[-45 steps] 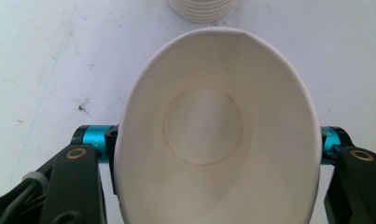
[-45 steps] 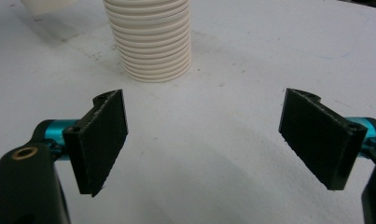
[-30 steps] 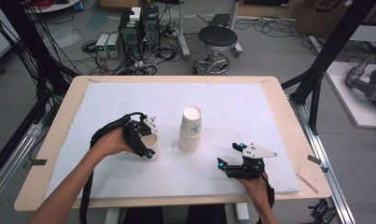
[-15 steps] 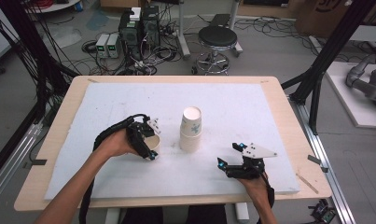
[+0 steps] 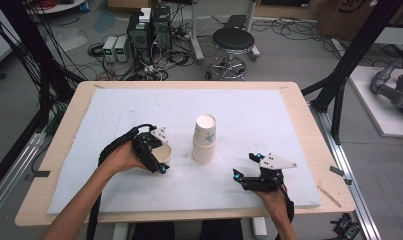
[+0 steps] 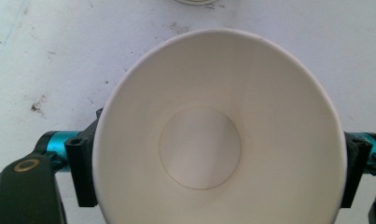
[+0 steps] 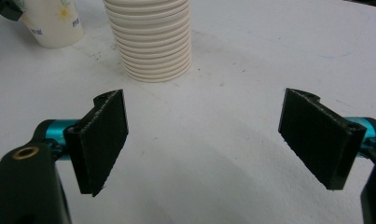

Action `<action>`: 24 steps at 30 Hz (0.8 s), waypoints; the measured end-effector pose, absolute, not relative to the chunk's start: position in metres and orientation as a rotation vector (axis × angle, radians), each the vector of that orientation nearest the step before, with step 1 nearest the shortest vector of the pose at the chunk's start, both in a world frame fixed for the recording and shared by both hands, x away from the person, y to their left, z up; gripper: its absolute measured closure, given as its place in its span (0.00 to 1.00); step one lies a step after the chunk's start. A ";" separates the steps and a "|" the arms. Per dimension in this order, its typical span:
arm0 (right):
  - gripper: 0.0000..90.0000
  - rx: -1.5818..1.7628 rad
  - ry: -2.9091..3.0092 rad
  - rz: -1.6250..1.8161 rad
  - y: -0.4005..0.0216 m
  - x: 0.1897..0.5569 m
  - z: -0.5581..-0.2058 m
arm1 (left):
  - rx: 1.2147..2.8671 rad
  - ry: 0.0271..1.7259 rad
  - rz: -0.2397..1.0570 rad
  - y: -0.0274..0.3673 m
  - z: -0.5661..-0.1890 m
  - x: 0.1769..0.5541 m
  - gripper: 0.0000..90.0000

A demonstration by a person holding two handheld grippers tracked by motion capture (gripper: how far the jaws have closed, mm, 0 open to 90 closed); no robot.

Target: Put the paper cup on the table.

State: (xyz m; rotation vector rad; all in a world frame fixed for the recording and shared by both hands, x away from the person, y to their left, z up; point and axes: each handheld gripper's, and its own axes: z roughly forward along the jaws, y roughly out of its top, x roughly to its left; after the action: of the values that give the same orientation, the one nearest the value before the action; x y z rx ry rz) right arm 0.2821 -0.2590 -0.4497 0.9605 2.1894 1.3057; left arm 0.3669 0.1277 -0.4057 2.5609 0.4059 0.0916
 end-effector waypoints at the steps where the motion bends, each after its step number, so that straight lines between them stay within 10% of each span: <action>1: 0.18 0.962 2.191 1.304 -0.259 0.282 -0.450 | 2.557 0.407 0.080 0.129 -0.407 0.367 0.16; 24: 0.18 0.964 2.191 1.316 -0.260 0.281 -0.450 | 2.489 0.459 0.088 0.149 -0.416 0.355 0.16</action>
State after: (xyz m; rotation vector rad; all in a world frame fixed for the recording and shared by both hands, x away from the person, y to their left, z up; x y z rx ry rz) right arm 0.2815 -0.2596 -0.4496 0.9644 2.1910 1.3161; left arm 0.3546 0.1488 -0.4158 2.4892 0.4595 0.0877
